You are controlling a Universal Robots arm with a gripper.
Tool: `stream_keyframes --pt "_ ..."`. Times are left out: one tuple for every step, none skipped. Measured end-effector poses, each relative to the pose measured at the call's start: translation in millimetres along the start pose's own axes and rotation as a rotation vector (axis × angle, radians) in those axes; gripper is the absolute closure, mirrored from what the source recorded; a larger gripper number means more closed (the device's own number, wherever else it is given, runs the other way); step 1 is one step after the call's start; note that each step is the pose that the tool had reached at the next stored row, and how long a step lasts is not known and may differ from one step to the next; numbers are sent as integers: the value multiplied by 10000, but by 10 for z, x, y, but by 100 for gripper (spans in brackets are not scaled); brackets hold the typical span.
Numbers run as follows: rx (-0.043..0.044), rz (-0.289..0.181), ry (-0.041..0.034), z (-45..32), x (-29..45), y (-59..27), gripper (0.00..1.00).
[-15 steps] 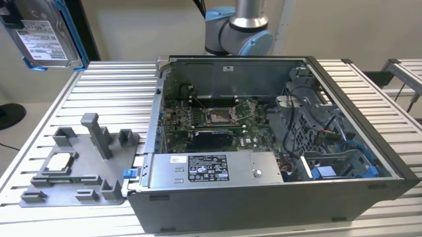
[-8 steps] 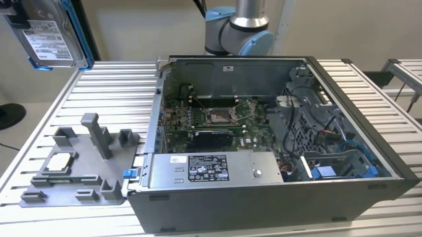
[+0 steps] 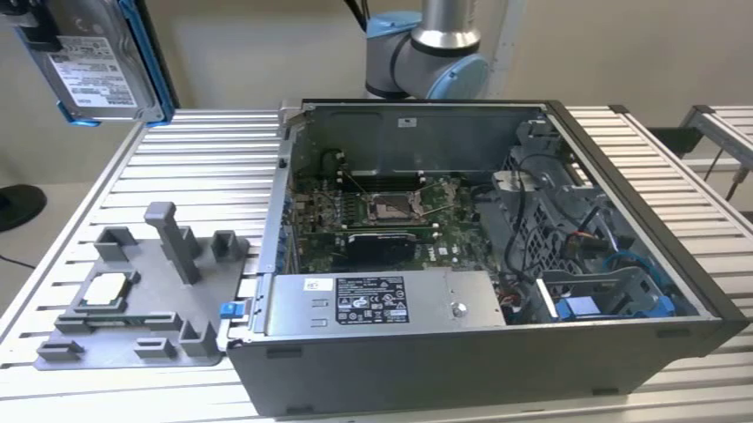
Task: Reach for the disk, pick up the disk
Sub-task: 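Pick up the disk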
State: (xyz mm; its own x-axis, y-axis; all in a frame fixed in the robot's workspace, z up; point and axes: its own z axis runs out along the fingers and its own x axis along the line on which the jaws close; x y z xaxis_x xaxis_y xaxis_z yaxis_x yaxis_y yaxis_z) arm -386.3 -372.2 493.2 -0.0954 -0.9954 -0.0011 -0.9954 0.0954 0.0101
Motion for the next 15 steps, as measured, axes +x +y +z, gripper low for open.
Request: stream_keyframes --pt "0 0 0 0 -1 -7 100" --pt "0 0 0 0 -1 -14 100" --pt "0 1 0 0 -2 -20 100" --pt "0 1 0 0 -3 -27 100" --pt "1 0 0 0 -3 -32 100" --pt "0 0 0 0 -4 -37 100" --pt "0 0 0 0 -4 -43 100" --pt "0 1 0 0 -5 -47 100" --pt "0 1 0 0 -5 -51 100" --pt "0 0 0 -1 -5 -56 100" --pt "0 0 0 -1 -6 -62 100" --pt "-1 -1 1 -1 -6 -69 100" --pt "0 0 0 -1 -7 -79 100" --pt "0 0 0 -1 -9 -92 100" --pt "-1 0 0 -1 -10 -106 100"
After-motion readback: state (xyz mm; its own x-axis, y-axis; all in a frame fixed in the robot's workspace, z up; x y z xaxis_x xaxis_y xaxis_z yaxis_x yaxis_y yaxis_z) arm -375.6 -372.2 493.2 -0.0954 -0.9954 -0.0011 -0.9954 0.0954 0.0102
